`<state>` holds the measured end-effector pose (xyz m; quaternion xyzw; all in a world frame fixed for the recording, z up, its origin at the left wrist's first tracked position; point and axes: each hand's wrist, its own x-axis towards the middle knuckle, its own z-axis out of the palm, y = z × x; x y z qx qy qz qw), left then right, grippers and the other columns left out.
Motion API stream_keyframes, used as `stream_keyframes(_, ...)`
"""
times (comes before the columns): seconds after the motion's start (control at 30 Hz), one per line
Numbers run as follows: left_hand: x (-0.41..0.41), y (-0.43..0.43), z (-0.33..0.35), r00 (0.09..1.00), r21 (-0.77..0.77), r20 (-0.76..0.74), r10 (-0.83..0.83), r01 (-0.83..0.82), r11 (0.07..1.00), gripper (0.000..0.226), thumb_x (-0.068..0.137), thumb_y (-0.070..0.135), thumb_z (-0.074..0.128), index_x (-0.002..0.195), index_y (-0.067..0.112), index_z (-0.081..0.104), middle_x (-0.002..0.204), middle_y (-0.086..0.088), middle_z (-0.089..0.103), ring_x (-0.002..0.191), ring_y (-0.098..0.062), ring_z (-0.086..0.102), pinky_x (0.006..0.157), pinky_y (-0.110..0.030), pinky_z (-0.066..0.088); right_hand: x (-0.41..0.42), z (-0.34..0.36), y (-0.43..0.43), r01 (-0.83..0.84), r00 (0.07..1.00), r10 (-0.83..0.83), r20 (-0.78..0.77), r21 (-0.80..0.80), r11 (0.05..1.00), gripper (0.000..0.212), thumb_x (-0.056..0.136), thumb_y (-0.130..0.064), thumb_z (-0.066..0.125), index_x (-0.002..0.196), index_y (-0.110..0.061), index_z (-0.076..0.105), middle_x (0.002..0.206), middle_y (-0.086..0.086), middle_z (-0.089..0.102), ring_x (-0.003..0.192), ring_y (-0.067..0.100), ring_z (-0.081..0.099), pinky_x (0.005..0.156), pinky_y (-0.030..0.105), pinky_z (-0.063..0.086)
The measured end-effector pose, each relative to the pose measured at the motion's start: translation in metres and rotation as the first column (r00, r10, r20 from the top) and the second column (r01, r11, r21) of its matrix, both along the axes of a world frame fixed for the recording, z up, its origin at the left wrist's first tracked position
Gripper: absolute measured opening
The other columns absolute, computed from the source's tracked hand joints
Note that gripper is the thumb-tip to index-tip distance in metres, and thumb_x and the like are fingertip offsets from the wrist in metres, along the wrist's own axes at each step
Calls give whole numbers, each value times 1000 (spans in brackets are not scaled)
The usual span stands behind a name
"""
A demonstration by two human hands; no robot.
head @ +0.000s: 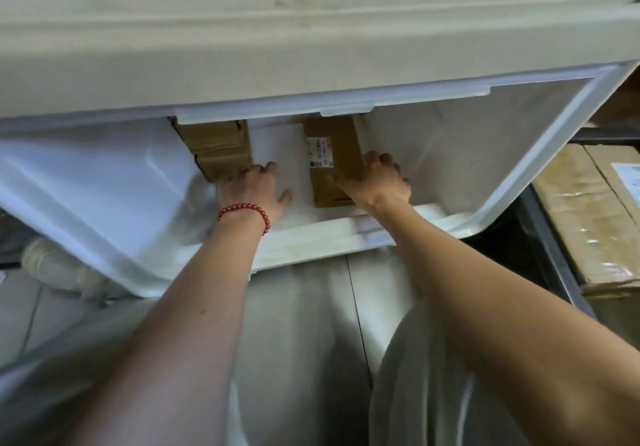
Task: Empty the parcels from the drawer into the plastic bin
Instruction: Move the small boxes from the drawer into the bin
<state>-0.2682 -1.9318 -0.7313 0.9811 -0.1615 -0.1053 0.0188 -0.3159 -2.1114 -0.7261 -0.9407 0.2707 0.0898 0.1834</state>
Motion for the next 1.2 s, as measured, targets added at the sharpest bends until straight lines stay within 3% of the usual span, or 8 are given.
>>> stream_keyframes(0.37, 52, -36, -10, 999, -30, -15, -48, 47, 998, 49, 93, 40, 51, 135, 16, 41, 133, -11, 50, 121, -32, 47, 90, -42, 41, 48, -40, 9, 39, 993, -35, -115, 34, 999, 118, 64, -81, 61, 149, -10, 18, 144, 15, 31, 132, 34, 33, 101, 44, 36)
stream_keyframes(0.47, 57, -39, -10, 997, 5, 16, -82, 82, 997, 50, 93, 40, 51, 136, 16, 41, 134, -12, 50, 123, -31, 46, 102, -48, 36, 50, -46, 9, 33, 993, -28, -117, 39, 999, 121, 65, -74, 67, 150, -6, 15, 145, 14, 27, 132, 34, 31, 101, 46, 37)
stream_keyframes(0.63, 60, -33, -19, 994, -4, 21, -106, 106, 994, 53, 92, 39, 52, 138, 16, 37, 136, -12, 49, 125, -31, 44, 105, -50, 32, 50, -56, 0, 47, 984, -31, -177, 86, 995, 120, 65, -62, 75, 149, -4, 12, 143, 14, 26, 129, 35, 31, 104, 48, 37)
stream_keyframes(0.8, 65, -34, -22, 997, -35, -4, -75, 75, 997, 62, 89, 37, 59, 140, 15, 32, 136, -15, 46, 126, -33, 42, 104, -49, 33, 53, -55, -13, -133, 976, 144, -163, 80, 988, 105, 65, -24, 79, 149, -14, 16, 149, 9, 22, 136, 36, 20, 107, 53, 30)
stream_keyframes(0.9, 65, -33, -33, 991, -155, -124, -54, 34, 987, 71, 87, 31, 65, 144, 14, 26, 136, -20, 44, 123, -37, 44, 99, -48, 42, 49, -60, -19, -127, 972, 136, -189, 61, 990, 117, 65, -16, 80, 152, -13, 2, 157, 11, 8, 144, 37, 6, 114, 51, 19)
stream_keyframes(0.97, 64, -32, -38, 986, -174, -158, -50, 22, 984, 75, 86, 29, 67, 145, 15, 23, 136, -20, 42, 123, -37, 45, 95, -45, 44, 49, -63, -22, -27, 981, 44, -189, 90, 996, 128, 63, -22, 85, 152, -11, -6, 154, 16, 10, 142, 38, 10, 114, 47, 20)
stream_keyframes(1.1, 63, -31, -39, 985, -213, -169, -43, 6, 977, 85, 82, 25, 72, 147, 15, 19, 138, -19, 40, 124, -36, 44, 97, -44, 44, 51, -60, -28, -49, 980, 68, -189, 103, 993, 122, 60, -29, 88, 149, -8, 9, 145, 16, 25, 134, 37, 24, 102, 39, 35)
stream_keyframes(1.2, 62, -28, -37, 982, -229, -185, -37, -7, 973, 96, 78, 20, 76, 150, 18, 12, 137, -19, 39, 124, -35, 44, 98, -46, 45, 50, -52, -28, -167, 971, 182, -152, 107, 980, 114, 59, -25, 87, 148, -11, 17, 143, 12, 29, 132, 35, 29, 98, 33, 35)
